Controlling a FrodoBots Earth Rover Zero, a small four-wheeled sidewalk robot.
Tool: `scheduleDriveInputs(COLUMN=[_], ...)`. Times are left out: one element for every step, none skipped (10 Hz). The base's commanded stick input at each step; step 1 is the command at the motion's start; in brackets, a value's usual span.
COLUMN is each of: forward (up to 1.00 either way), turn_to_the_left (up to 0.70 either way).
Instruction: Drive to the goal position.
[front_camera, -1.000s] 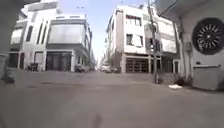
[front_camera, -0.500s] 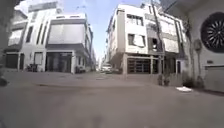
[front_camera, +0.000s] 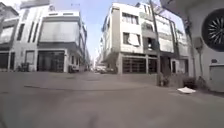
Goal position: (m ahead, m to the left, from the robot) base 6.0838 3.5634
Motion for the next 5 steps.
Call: scheduleDriveInputs(forward=[0.85,0.85,0.85,0.85,0.85], turn_to_the_left=[-0.34,-0.27,-0.16,-0.05,0.0])
